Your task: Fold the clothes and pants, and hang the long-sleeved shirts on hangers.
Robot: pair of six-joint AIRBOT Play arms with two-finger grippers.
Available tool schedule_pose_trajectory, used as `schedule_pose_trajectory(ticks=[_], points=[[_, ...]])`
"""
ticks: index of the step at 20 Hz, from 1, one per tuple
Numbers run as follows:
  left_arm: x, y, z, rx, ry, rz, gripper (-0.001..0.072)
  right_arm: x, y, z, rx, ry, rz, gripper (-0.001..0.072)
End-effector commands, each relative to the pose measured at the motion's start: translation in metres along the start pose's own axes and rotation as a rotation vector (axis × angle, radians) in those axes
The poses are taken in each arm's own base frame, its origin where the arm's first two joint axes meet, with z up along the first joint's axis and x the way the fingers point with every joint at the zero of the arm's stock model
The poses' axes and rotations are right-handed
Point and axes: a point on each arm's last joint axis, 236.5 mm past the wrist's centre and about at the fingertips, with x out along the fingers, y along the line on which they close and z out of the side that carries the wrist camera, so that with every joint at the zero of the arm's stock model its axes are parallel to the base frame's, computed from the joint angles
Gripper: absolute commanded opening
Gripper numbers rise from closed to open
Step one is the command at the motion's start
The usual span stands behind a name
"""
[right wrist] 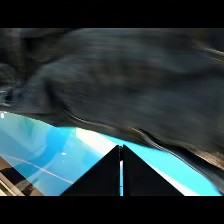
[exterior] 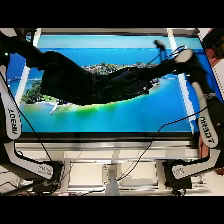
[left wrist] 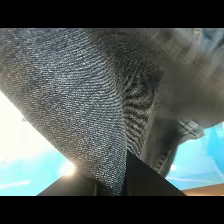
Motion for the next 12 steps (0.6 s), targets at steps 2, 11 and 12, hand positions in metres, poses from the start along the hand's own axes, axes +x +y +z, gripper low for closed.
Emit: schedule_pose_trajectory(ticks=[2, 11, 12], points=[[0.003, 0.001, -0.003, -0.003, 0.012, 0.019, 0.0032, 0.048, 0.070, 0.029, -0.169, -0.168, -0.025, 0.0032], [-0.009, -0.085, 0.015, 0.036, -0.070, -0.323, 0.0033, 0.163, 0.136, 0.012, 0.123, -0.197, 0.119, 0.0030], [-0.013, -0.095, 0.016, 0.037, -0.077, -0.368, 0.0034, 0.173, 0.149, 0.010, 0.131, -0.182, 0.148, 0.0031]])
